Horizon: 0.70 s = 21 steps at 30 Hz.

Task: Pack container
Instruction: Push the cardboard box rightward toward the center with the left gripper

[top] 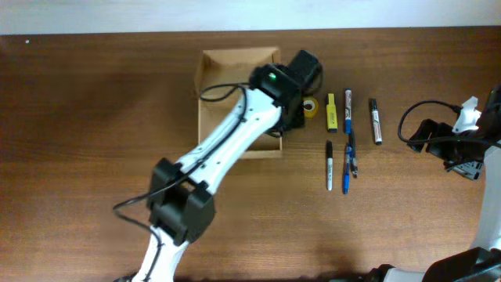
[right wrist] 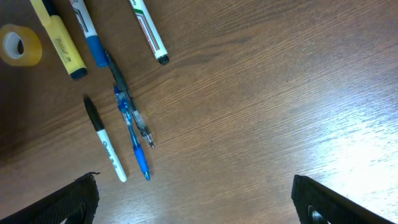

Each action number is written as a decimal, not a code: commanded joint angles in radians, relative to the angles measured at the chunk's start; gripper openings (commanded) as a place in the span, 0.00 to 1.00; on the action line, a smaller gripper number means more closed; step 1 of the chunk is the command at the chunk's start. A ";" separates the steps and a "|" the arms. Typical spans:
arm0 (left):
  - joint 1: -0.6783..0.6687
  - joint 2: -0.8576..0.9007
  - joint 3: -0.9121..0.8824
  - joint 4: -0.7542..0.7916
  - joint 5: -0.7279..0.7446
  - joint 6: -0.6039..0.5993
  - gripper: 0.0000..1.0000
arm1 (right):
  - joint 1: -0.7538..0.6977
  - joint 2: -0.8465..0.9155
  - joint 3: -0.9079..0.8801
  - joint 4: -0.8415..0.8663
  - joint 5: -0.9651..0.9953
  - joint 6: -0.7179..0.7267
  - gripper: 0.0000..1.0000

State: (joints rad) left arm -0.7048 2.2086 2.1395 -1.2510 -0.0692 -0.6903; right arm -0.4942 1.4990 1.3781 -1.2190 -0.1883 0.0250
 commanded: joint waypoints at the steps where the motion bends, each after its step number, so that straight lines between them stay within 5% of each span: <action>1: -0.008 0.074 0.012 0.015 -0.025 -0.058 0.02 | -0.003 -0.005 0.019 -0.001 -0.030 0.010 0.99; 10: -0.008 0.148 0.012 0.066 -0.022 -0.058 0.04 | -0.003 -0.005 0.019 -0.011 -0.048 0.010 0.99; 14: -0.008 0.148 0.019 0.060 -0.021 -0.057 0.62 | -0.003 -0.005 0.019 -0.007 -0.048 0.010 0.99; 16: -0.008 0.147 0.035 0.043 -0.021 -0.056 1.00 | -0.004 -0.005 0.019 -0.003 -0.048 0.010 0.99; 21: -0.006 0.147 0.137 -0.054 -0.035 -0.011 1.00 | -0.004 -0.005 0.019 0.007 -0.049 0.011 0.99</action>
State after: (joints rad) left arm -0.7124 2.3501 2.1868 -1.2594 -0.0757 -0.7261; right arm -0.4942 1.4990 1.3781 -1.2205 -0.2230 0.0269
